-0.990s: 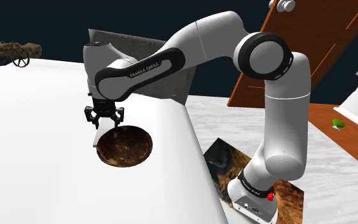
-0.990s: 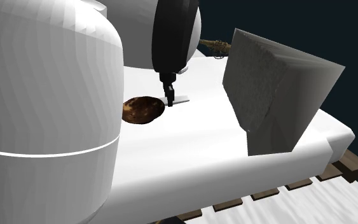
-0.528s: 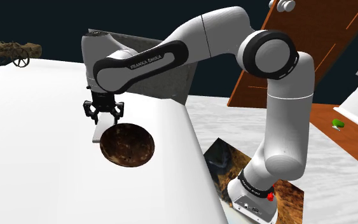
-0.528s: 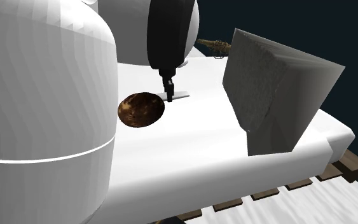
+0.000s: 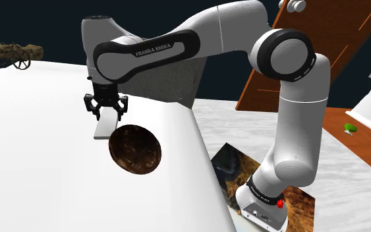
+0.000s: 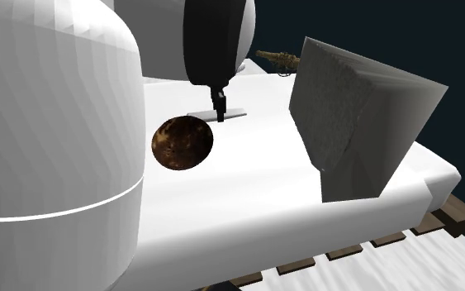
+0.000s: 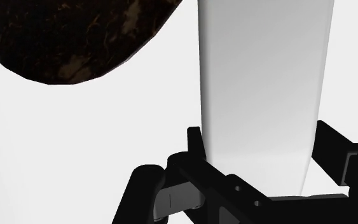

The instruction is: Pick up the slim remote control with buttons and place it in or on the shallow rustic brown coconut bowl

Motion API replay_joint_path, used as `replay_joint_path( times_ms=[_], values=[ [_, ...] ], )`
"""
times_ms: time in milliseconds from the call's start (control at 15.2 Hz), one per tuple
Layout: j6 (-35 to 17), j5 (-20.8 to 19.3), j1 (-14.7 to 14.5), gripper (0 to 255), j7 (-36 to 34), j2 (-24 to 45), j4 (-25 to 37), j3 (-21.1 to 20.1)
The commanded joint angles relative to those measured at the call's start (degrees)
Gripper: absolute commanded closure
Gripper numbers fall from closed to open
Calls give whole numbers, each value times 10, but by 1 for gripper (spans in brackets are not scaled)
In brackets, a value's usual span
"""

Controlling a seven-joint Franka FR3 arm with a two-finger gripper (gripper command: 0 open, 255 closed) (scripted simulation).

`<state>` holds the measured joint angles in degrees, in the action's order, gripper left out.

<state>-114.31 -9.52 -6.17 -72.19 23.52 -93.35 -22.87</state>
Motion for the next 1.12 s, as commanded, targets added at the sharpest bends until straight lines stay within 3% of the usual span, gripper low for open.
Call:
replay_joint_path(
  times_ms=[0, 528, 1056],
  values=[
    [12, 3, 1, 255, 2, -6, 6, -1],
    [66, 10, 0, 255, 7, -20, 48, -5],
    [4, 75, 6, 255, -13, -188, -169, -34]
  ],
)
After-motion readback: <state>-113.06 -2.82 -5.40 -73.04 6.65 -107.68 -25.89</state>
